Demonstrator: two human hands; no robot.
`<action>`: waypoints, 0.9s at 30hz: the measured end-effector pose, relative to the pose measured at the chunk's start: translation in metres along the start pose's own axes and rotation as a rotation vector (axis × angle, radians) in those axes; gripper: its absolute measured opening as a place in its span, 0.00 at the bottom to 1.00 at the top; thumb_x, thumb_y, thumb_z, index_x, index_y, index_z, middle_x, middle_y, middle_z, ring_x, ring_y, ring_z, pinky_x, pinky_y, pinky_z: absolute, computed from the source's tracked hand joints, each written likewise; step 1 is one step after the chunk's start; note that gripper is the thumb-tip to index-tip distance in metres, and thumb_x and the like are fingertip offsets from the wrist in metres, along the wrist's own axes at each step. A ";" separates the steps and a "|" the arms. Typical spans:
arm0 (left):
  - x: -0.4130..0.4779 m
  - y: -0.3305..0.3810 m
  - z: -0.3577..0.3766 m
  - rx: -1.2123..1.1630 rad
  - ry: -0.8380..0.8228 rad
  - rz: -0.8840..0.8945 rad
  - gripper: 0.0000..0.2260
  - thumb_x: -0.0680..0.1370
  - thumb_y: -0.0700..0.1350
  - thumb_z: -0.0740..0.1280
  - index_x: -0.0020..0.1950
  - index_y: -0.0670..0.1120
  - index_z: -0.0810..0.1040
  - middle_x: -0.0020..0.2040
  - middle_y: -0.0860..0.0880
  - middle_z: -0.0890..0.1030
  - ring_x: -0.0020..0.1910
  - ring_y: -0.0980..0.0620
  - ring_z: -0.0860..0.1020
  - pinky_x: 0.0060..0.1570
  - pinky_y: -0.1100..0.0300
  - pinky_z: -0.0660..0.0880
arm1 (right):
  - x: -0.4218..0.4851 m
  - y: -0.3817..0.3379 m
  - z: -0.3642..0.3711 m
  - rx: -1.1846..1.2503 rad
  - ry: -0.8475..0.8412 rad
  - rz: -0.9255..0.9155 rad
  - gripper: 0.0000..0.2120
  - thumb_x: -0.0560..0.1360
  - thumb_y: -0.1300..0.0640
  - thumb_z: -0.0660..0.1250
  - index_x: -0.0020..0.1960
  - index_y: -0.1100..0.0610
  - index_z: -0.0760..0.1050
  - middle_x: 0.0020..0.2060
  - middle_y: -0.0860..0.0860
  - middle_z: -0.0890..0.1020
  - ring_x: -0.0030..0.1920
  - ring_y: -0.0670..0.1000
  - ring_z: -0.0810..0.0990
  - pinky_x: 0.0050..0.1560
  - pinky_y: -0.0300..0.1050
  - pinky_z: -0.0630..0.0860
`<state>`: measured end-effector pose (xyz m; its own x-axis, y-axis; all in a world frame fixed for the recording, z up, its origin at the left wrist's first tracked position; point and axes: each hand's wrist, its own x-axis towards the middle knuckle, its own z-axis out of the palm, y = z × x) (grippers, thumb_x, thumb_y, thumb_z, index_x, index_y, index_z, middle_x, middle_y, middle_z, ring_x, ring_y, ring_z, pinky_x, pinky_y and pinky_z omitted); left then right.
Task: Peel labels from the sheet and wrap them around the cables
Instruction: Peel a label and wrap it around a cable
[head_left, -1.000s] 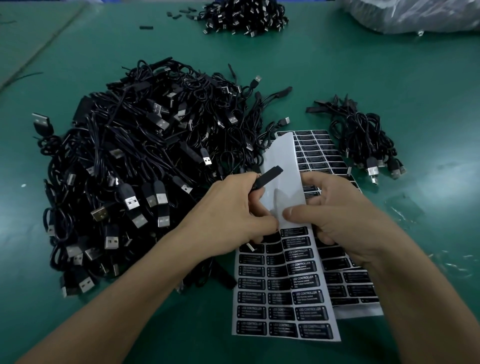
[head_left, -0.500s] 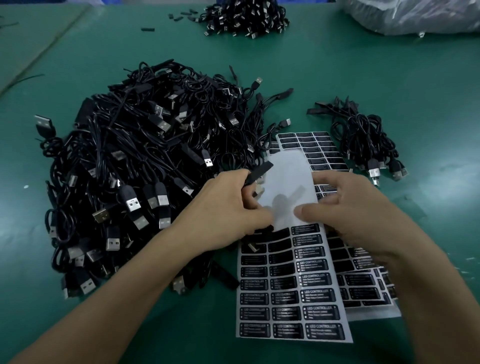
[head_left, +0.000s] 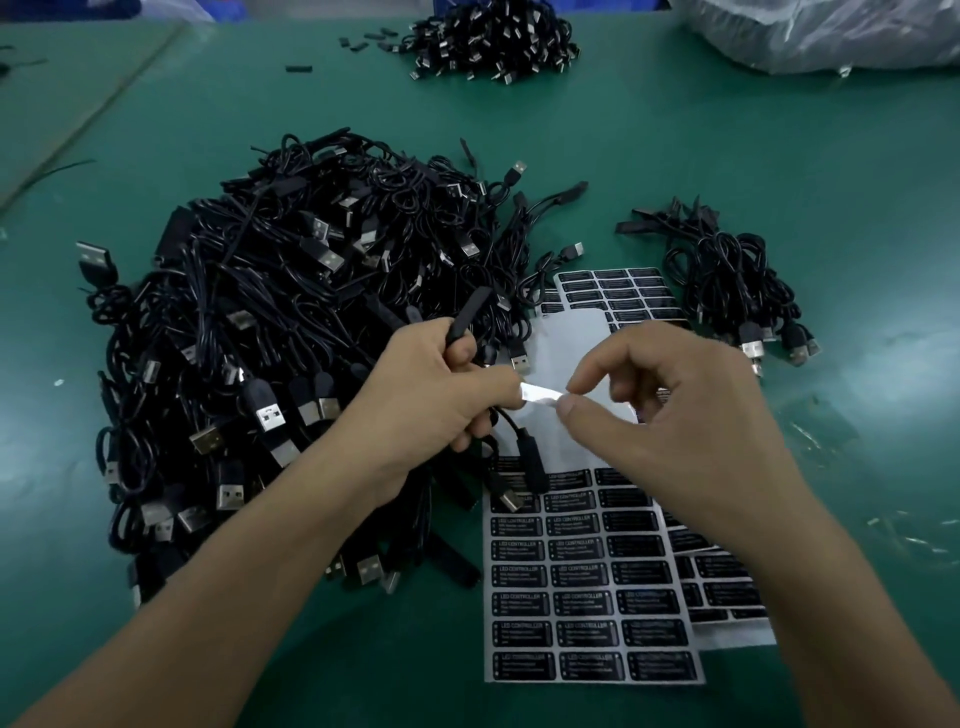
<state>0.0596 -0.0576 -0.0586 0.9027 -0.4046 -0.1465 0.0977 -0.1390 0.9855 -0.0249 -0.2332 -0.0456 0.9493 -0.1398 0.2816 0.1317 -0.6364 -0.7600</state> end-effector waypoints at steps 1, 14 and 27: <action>0.000 0.000 0.000 0.000 0.002 -0.001 0.21 0.71 0.35 0.74 0.37 0.49 0.62 0.23 0.55 0.70 0.21 0.57 0.71 0.20 0.66 0.65 | -0.001 -0.001 0.003 -0.047 -0.013 -0.025 0.05 0.68 0.50 0.76 0.41 0.45 0.80 0.32 0.42 0.73 0.33 0.42 0.73 0.32 0.31 0.67; -0.003 0.006 0.002 -0.032 0.002 -0.040 0.18 0.67 0.43 0.75 0.37 0.50 0.63 0.28 0.50 0.76 0.22 0.55 0.71 0.19 0.65 0.64 | -0.003 -0.006 0.021 -0.298 0.091 -0.089 0.01 0.73 0.55 0.75 0.43 0.50 0.84 0.35 0.42 0.75 0.33 0.42 0.72 0.33 0.39 0.69; -0.012 0.010 0.010 0.063 -0.037 -0.004 0.16 0.83 0.41 0.60 0.39 0.44 0.82 0.29 0.54 0.75 0.25 0.58 0.72 0.22 0.65 0.69 | 0.007 -0.008 0.005 0.812 0.094 0.607 0.08 0.70 0.61 0.74 0.34 0.51 0.85 0.31 0.47 0.80 0.28 0.43 0.73 0.18 0.33 0.59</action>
<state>0.0456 -0.0632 -0.0475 0.8864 -0.4365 -0.1543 0.0734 -0.1966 0.9777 -0.0177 -0.2256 -0.0406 0.8987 -0.3493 -0.2653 -0.1771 0.2644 -0.9480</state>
